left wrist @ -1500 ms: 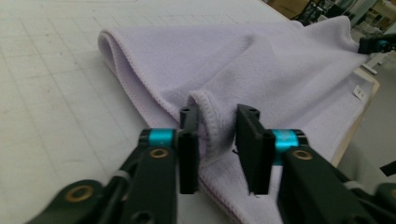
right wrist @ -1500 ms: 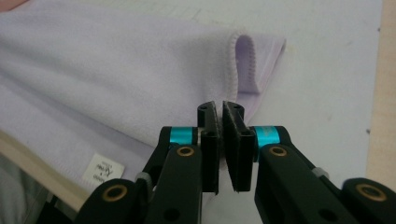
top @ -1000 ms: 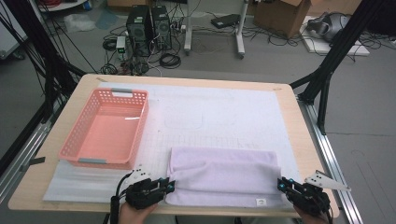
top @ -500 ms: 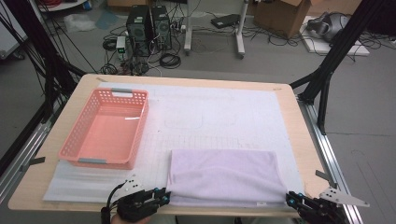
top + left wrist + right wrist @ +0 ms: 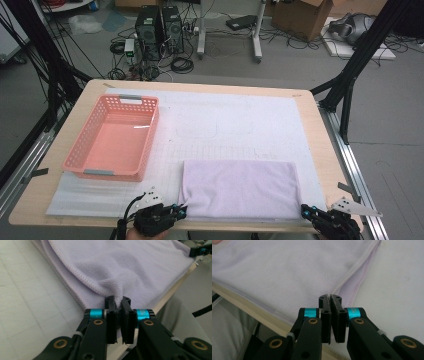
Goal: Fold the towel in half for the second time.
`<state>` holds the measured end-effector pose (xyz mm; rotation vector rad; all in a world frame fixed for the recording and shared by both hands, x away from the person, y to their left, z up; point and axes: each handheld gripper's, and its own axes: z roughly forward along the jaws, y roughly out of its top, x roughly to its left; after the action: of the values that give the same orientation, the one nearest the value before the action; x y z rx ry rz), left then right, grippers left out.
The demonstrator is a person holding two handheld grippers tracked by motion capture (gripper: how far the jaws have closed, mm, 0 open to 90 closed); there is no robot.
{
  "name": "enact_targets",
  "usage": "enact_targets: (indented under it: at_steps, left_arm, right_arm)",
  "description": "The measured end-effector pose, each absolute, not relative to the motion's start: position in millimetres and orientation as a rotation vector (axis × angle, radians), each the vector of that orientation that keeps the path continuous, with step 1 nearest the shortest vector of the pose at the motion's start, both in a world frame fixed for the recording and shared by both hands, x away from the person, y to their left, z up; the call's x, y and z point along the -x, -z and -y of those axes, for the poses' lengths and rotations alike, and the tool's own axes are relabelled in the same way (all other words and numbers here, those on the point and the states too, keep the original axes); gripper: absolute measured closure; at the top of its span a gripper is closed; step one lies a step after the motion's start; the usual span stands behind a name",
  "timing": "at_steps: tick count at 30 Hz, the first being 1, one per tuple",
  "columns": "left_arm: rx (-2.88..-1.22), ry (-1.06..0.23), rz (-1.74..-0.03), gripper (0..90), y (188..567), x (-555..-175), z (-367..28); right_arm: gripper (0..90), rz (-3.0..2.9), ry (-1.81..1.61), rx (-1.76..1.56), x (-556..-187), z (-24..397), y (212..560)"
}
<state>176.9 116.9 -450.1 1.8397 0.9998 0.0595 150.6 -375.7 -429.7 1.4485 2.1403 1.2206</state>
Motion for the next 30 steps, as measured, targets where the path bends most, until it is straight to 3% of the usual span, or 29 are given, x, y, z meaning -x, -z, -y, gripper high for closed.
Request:
enact_targets:
  at_steps: [8, 10, 11, 14, 30]
  left_arm:
    - [-1.811, -0.050, -0.973, 83.0, 444, -165, -132]
    - [-1.812, -0.059, -0.967, 63.3, 447, -164, -131]
    - [-1.795, -0.066, -0.975, 54.5, 446, -165, -131]
    - [-1.755, -0.121, -0.976, 50.9, 442, -171, -133]
    - [-1.809, -0.180, -0.983, 71.9, 443, -238, -112]
  right_arm:
    - [87.1, -2.125, -1.265, -1.436, -137, 381, 421]
    - [83.0, -2.142, -1.232, -1.451, -135, 380, 424]
    - [75.0, -2.140, -1.215, -1.463, -136, 380, 426]
    - [70.5, -2.092, -1.225, -1.494, -138, 384, 426]
    - [68.5, -2.072, -1.223, -1.433, -174, 387, 423]
